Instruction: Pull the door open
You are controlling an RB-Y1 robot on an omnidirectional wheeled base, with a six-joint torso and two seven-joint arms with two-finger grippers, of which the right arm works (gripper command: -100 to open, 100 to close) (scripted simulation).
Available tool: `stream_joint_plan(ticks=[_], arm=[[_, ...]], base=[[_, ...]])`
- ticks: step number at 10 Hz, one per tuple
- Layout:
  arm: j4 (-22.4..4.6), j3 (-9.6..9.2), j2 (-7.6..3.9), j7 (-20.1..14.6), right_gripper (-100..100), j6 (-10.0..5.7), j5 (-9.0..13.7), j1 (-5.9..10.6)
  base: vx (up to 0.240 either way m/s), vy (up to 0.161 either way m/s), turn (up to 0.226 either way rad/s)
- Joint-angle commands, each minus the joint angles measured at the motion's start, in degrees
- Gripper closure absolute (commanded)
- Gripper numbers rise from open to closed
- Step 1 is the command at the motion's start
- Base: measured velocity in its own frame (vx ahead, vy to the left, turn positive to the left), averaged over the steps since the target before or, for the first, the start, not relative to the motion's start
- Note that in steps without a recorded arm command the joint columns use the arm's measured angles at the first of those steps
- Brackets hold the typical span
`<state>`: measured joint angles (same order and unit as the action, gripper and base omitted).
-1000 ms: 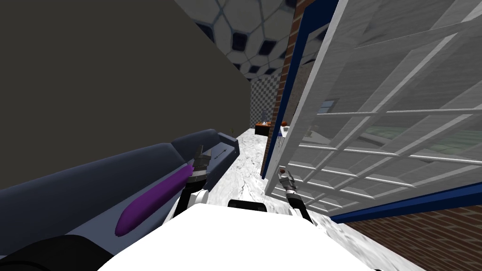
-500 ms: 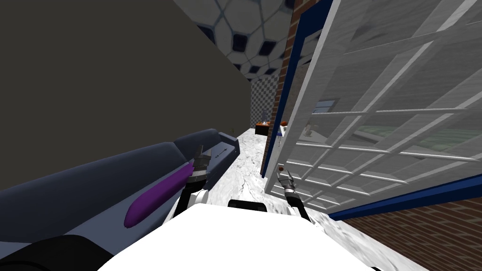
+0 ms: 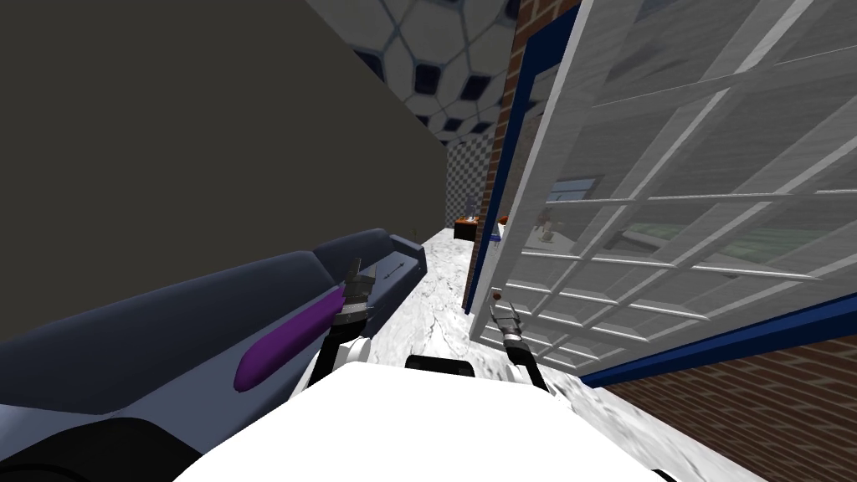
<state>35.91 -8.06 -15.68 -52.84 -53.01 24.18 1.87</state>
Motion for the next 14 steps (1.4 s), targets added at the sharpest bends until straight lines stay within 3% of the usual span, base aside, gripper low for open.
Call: stream_joint_plan(ticks=[1,8,14], arm=[[-0.1,-0.23,0.09,-1.7,-100,0.06,0.4,0.18],[1.3,-2.28,0.96,-12.6,-100,1.53,4.6,0.75],[2.0,-3.34,1.40,-20.3,-100,2.29,6.7,1.05]], base=[[-0.043,-0.005,0.005],[-0.060,-0.014,0.013],[-0.050,-0.015,0.009]])
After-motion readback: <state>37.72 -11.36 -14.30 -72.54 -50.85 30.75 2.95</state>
